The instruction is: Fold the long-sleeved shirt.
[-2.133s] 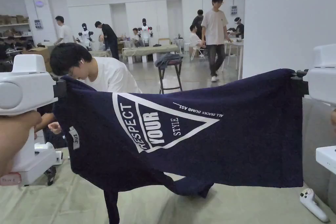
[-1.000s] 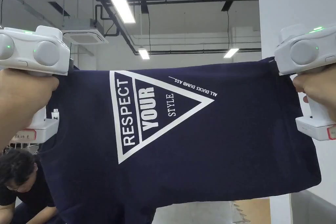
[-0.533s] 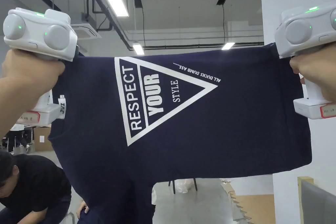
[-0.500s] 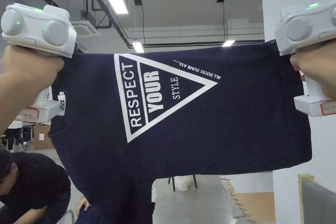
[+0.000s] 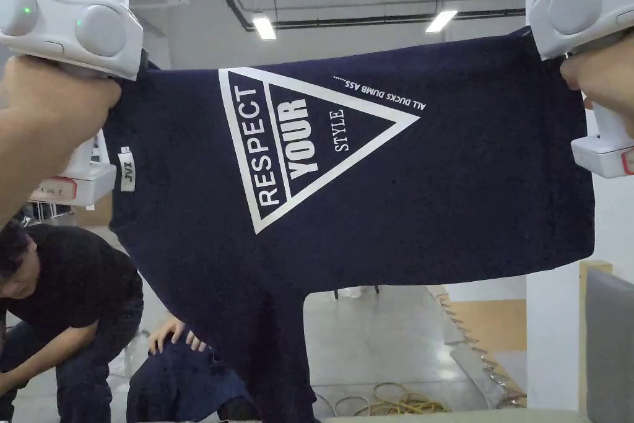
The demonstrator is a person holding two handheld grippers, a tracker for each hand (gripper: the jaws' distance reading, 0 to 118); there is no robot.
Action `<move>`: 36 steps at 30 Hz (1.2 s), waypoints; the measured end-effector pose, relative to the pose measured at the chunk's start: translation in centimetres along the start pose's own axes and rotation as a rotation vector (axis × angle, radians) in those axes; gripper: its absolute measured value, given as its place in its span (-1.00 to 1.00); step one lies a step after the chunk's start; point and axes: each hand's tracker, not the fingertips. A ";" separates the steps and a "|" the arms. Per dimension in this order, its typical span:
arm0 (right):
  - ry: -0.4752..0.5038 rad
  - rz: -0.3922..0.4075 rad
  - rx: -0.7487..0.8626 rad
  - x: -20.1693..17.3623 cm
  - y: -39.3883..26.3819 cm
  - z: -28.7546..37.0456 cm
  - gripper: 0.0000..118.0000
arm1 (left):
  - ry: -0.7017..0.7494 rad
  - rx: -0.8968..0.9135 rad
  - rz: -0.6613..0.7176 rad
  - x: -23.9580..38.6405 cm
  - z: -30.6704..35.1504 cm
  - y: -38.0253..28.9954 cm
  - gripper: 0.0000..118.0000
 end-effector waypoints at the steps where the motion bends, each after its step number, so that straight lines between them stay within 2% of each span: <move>1: 0.002 0.003 -0.007 -0.1 -0.6 -0.6 -0.96 | -0.003 -0.013 -0.004 0.2 0.0 -0.8 -0.96; 10: 0.034 0.026 -0.084 -1.4 -7.7 1.0 -0.96 | -0.033 -0.092 -0.042 1.2 2.1 -7.2 -0.96; 17: 0.108 0.060 -0.194 -2.5 -14.6 3.1 -0.96 | -0.064 -0.221 -0.073 1.0 5.6 -13.7 -0.96; 22: 0.160 0.069 -0.259 -2.8 -18.2 5.6 -0.96 | -0.075 -0.285 -0.164 0.1 9.7 -16.1 -0.96; 28: 0.220 0.090 -0.326 -2.5 -22.5 10.5 -0.96 | -0.086 -0.379 -0.177 -1.9 16.3 -20.1 -0.96; 31: 0.246 0.079 -0.355 -2.0 -24.7 14.4 -0.96 | -0.098 -0.445 -0.197 -2.7 20.0 -23.2 -0.96; 36: 0.291 0.109 -0.413 -1.1 -29.2 21.5 -0.96 | -0.140 -0.556 -0.199 -2.9 27.2 -29.7 -0.96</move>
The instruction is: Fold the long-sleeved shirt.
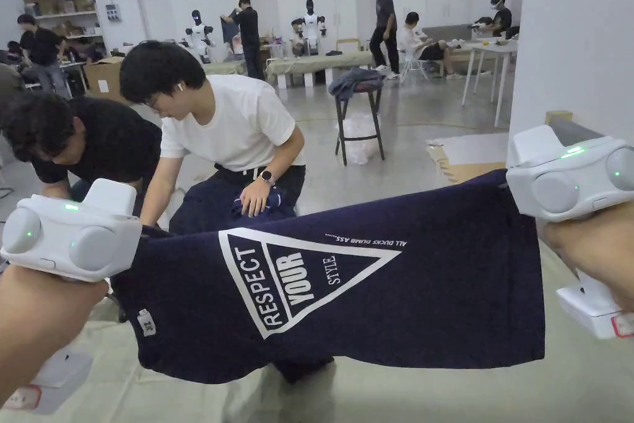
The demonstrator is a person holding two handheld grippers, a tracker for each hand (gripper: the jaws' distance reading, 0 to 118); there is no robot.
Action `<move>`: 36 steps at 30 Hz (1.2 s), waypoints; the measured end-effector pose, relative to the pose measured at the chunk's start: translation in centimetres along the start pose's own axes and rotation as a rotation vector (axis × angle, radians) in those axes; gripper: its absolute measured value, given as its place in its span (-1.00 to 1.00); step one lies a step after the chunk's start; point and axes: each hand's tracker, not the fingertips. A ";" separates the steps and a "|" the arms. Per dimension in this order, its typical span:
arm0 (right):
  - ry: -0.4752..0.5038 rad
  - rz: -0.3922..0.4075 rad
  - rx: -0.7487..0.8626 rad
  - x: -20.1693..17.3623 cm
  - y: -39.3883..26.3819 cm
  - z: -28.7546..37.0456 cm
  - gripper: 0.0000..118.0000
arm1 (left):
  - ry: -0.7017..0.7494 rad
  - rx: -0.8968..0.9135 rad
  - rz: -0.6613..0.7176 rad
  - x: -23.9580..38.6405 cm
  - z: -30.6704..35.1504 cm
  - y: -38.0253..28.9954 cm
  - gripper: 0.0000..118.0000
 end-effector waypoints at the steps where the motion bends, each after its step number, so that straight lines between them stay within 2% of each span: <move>1: 0.001 -0.005 -0.017 -0.1 -1.7 0.8 -0.96 | -0.019 -0.021 -0.007 0.5 0.3 -1.9 -0.96; 6: 0.029 0.021 -0.111 -0.6 -10.0 3.4 -0.96 | -0.098 -0.108 -0.028 3.5 2.2 -10.8 -0.96; 13: 0.078 0.010 -0.216 -0.1 -19.8 7.7 -0.96 | -0.199 -0.180 -0.079 6.0 5.7 -19.9 -0.96; 17: 0.127 0.040 -0.299 0.0 -24.9 11.2 -0.96 | -0.285 -0.247 -0.178 7.5 8.0 -25.3 -0.96; 20: 0.179 0.080 -0.367 -0.3 -28.6 13.6 -0.96 | -0.315 -0.258 -0.332 8.1 9.0 -28.9 -0.96; 23: 0.226 0.121 -0.441 -0.7 -31.8 15.0 -0.96 | -0.347 -0.289 -0.425 8.4 9.6 -32.1 -0.96; 27: 0.294 0.199 -0.523 -2.0 -34.6 17.1 -0.96 | -0.348 -0.293 -0.522 8.8 10.7 -34.6 -0.96; 30: 0.334 0.250 -0.582 -2.8 -36.3 17.7 -0.95 | -0.361 -0.317 -0.511 9.2 11.4 -36.2 -0.96; 34: 0.338 0.237 -0.625 -3.5 -37.8 17.7 -0.95 | -0.389 -0.360 -0.571 10.0 11.3 -38.1 -0.96; 36: 0.341 0.224 -0.638 -3.8 -38.4 17.8 -0.93 | -0.389 -0.378 -0.536 10.6 12.1 -38.0 -0.93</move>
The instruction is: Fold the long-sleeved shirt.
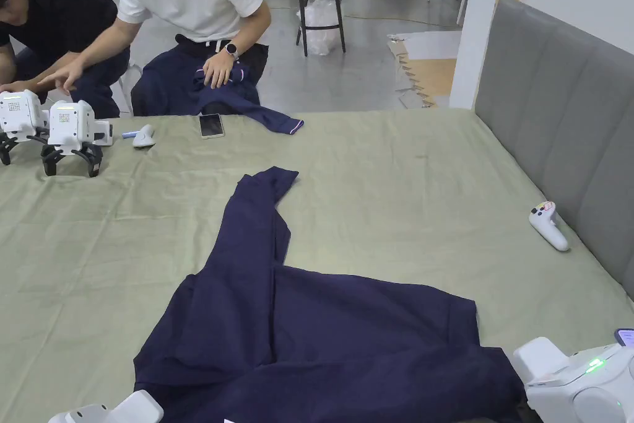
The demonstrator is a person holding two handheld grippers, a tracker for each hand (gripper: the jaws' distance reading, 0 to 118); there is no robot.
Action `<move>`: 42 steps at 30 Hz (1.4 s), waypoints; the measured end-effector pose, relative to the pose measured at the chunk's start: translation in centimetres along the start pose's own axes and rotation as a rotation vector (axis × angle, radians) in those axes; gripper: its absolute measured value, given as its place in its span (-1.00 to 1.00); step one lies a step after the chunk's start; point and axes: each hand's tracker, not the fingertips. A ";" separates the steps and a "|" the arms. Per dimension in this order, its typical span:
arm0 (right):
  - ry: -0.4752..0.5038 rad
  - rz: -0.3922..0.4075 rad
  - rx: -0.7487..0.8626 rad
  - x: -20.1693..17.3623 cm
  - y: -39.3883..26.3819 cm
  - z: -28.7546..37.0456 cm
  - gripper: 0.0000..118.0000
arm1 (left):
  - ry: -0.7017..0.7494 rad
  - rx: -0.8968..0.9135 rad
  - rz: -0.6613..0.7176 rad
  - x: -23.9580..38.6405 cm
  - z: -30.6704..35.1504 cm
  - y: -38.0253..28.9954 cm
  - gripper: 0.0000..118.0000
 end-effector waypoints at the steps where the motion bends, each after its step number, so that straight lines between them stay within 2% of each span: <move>1: 0.004 -0.006 0.000 0.5 -0.1 -0.6 -0.78 | -0.004 0.003 0.028 -0.1 0.0 0.1 -0.66; 2: 0.012 -0.018 -0.007 0.6 -0.2 -0.8 -0.39 | -0.032 -0.002 0.074 -0.2 0.0 0.2 -0.27; 3: 0.040 -0.026 -0.039 0.7 -0.2 -1.0 0.14 | -0.079 -0.020 0.130 -1.2 -0.7 0.0 0.26; 4: 0.064 -0.025 -0.069 0.8 -0.4 -1.0 0.73 | -0.108 -0.036 0.180 -1.8 -0.8 -0.1 0.66; 5: 0.067 -0.018 -0.075 0.7 -0.4 -0.5 0.73 | -0.127 -0.052 0.210 -2.3 -0.4 -0.1 0.66; 7: 0.069 0.018 -0.017 1.0 0.0 1.3 0.87 | -0.195 0.023 0.283 -4.1 1.3 -0.1 0.86; 8: 0.059 0.004 0.007 1.4 0.5 2.3 0.84 | -0.202 0.044 0.340 -5.2 2.3 0.2 0.84; 11: 0.045 -0.077 0.141 2.2 2.2 5.6 0.84 | -0.166 0.183 0.519 -8.4 6.3 1.6 0.79; 14: 0.003 -0.183 0.325 2.5 4.5 8.2 0.84 | -0.034 0.358 0.645 -10.7 9.8 3.9 0.79; 19: 0.004 -0.398 0.636 1.0 8.3 13.3 0.83 | 0.194 0.625 0.743 -10.9 14.2 8.5 0.79; 21: 0.001 -0.474 0.744 -0.1 8.9 15.0 0.83 | 0.238 0.701 0.773 -10.5 15.6 10.0 0.80; 24: -0.084 -0.495 0.823 -1.9 9.7 16.8 0.83 | 0.250 0.763 0.814 -9.6 17.0 11.7 0.79; 26: -0.108 -0.482 0.834 -3.0 10.1 17.1 0.83 | 0.239 0.788 0.832 -8.7 17.4 12.6 0.77; 27: -0.116 -0.472 0.839 -3.4 10.1 17.2 0.80 | 0.221 0.785 0.822 -8.4 17.2 12.6 0.72; 29: -0.134 -0.445 0.853 -4.8 10.0 17.7 0.51 | 0.204 0.784 0.804 -7.4 16.9 13.0 0.36; 30: -0.135 -0.431 0.860 -5.4 9.8 17.7 0.22 | 0.198 0.779 0.788 -6.9 16.6 13.1 0.04; 31: -0.141 -0.429 0.864 -5.9 9.6 17.7 -0.33 | 0.197 0.764 0.785 -6.6 15.9 13.2 -0.58; 32: -0.144 -0.416 0.866 -6.4 9.4 17.6 -0.81 | 0.195 0.749 0.782 -6.2 15.6 13.2 -0.92; 33: -0.148 -0.404 0.863 -6.9 9.3 17.6 -1.00 | 0.192 0.742 0.784 -5.9 15.2 13.2 -0.95; 35: -0.157 -0.391 0.862 -7.8 8.9 17.2 -1.00 | 0.160 0.743 0.773 -5.3 14.7 13.2 -0.96; 37: -0.118 -0.348 0.846 -8.1 8.9 16.7 -1.00 | 0.134 0.733 0.767 -5.2 14.1 13.4 -0.96; 40: -0.115 -0.356 0.835 -8.5 8.8 16.2 -1.00 | 0.112 0.720 0.753 -5.5 13.2 14.1 -0.96; 42: -0.108 -0.345 0.826 -8.3 9.0 15.9 -1.00 | 0.026 0.678 0.755 -7.4 11.9 15.2 -0.96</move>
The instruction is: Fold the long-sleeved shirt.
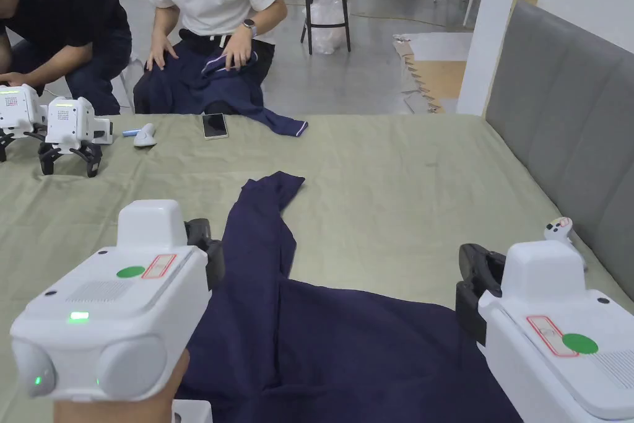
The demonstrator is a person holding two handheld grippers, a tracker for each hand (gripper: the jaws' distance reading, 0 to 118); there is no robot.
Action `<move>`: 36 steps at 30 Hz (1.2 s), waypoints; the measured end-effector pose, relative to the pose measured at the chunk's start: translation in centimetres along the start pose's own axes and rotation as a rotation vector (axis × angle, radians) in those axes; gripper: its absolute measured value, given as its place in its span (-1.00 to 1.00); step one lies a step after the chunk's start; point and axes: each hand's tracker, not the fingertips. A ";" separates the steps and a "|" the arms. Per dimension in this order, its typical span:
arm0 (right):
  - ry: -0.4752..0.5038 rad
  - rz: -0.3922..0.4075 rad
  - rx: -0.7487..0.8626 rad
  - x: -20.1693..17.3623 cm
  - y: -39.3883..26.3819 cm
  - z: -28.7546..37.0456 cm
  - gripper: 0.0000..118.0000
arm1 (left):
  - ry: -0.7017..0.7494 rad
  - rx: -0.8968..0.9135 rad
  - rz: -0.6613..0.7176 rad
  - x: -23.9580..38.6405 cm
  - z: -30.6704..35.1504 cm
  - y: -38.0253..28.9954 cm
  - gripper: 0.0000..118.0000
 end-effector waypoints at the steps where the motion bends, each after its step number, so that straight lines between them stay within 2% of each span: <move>1: -0.003 0.000 -0.001 0.0 0.0 -0.1 -1.00 | -0.028 -0.034 -0.010 0.1 -1.0 0.9 -0.96; 5: -0.005 0.010 -0.017 0.5 0.0 -1.2 -1.00 | -0.154 -0.201 0.063 -3.2 -11.0 4.1 -0.96; 7: -0.010 0.018 -0.024 0.5 0.0 -2.0 -1.00 | -0.155 -0.297 0.068 -4.6 -16.4 5.0 -0.95; 8: -0.015 0.024 -0.028 0.4 0.0 -2.5 -1.00 | -0.109 -0.301 0.065 -5.0 -19.1 5.3 -0.89; 9: -0.017 0.028 -0.031 0.3 -0.1 -3.0 -1.00 | -0.098 -0.311 0.046 -5.2 -21.5 5.5 -0.64; 10: -0.021 0.032 -0.037 0.2 -0.3 -3.7 -1.00 | -0.102 -0.359 0.034 -5.7 -24.6 5.6 -0.19; 11: -0.023 0.034 -0.043 0.1 -0.4 -4.4 -1.00 | -0.105 -0.413 0.020 -6.1 -27.9 5.5 0.16; 13: -0.023 0.032 -0.058 -0.3 -0.8 -5.9 -1.00 | -0.070 -0.466 -0.014 -6.5 -32.9 4.8 0.60; 15: -0.022 0.036 -0.074 -0.7 -1.2 -7.7 -1.00 | -0.038 -0.499 -0.035 -6.7 -37.2 4.0 0.76; 19: -0.013 0.032 -0.141 -1.8 -2.3 -13.1 -1.00 | -0.048 -0.569 0.079 -6.7 -43.4 2.8 0.76; 22: 0.008 -0.019 -0.178 -2.1 -2.7 -16.5 -1.00 | -0.007 -0.598 0.068 -6.5 -47.3 1.6 0.76; 24: 0.005 -0.007 -0.186 -2.4 -2.8 -18.0 -1.00 | -0.005 -0.595 0.071 -6.0 -48.6 0.4 0.76; 26: 0.019 -0.020 -0.195 -2.4 -2.8 -19.1 -1.00 | -0.017 -0.679 0.110 -6.0 -49.9 -1.1 0.76; 29: 0.026 -0.019 -0.201 -2.6 -2.9 -20.1 -1.00 | -0.019 -0.703 0.042 -5.4 -50.6 -2.8 0.63; 30: 0.029 -0.018 -0.203 -2.6 -2.9 -20.3 -1.00 | 0.011 -0.676 -0.019 -5.1 -50.5 -2.8 0.58; 33: 0.041 -0.018 -0.208 -2.8 -3.3 -20.2 -1.00 | -0.032 -0.668 -0.070 -4.7 -50.6 -2.2 0.25; 34: 0.042 -0.024 -0.211 -2.9 -3.4 -20.1 -1.00 | -0.045 -0.667 -0.094 -4.4 -50.5 -2.0 -0.03; 36: 0.055 -0.035 -0.222 -3.1 -3.8 -19.9 -1.00 | -0.093 -0.666 -0.103 -3.5 -50.3 -1.6 -0.78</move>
